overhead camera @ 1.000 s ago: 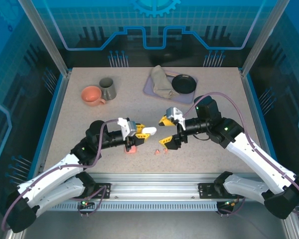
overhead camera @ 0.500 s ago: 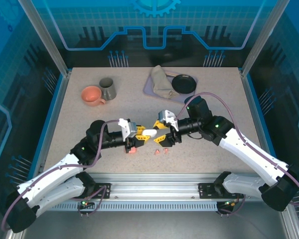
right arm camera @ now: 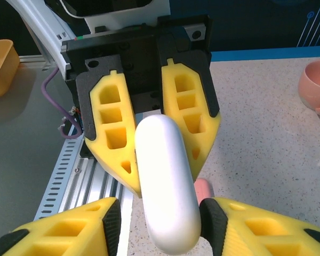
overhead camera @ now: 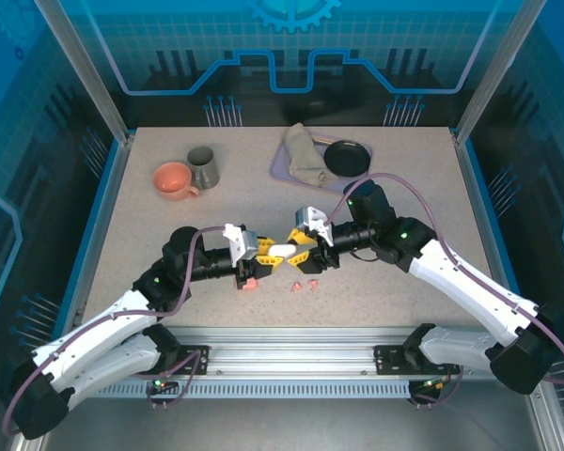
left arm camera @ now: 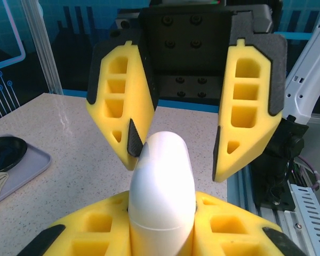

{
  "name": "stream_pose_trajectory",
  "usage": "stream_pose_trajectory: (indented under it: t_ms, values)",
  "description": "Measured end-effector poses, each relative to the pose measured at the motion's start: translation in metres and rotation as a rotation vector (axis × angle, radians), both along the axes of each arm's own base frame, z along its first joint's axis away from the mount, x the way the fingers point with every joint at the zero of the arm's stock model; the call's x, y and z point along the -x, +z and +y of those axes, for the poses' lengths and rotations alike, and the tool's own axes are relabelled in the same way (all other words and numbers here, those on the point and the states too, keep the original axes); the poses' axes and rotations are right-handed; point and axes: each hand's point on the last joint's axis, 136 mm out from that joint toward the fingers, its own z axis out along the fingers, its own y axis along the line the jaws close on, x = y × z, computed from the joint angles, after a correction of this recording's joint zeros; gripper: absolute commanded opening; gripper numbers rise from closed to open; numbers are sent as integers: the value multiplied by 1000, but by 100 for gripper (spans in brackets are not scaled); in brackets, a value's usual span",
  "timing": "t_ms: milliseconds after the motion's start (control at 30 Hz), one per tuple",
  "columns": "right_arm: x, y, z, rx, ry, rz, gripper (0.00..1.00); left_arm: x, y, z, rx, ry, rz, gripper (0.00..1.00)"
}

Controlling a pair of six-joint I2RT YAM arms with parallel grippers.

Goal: Insert the wireless bluetooth earbuds into the charging case

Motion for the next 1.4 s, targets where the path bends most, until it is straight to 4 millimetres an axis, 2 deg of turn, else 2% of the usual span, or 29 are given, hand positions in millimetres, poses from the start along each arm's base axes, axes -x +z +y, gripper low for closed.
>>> stream_pose_trajectory:
  t_ms: [433,733,933,1067,1267,1400]
  values:
    - [-1,-3,1,5,-2,14,41,-2,3,-2,1,-5,0,0]
    - [-2,-1,-1,-3,-12,52,31,0,5,-4,4,-23,-1,0]
    - [-4,2,-4,-13,-26,69,31,-1,7,-5,4,-23,-10,38]
    - [-10,2,-13,-11,-73,86,31,0,7,-5,-2,-29,-22,52]
    - [-15,-5,-21,16,-129,139,30,0,4,-3,-18,-19,-21,60]
    - [-25,-19,-28,55,-204,183,30,-2,10,4,-16,26,-47,64]
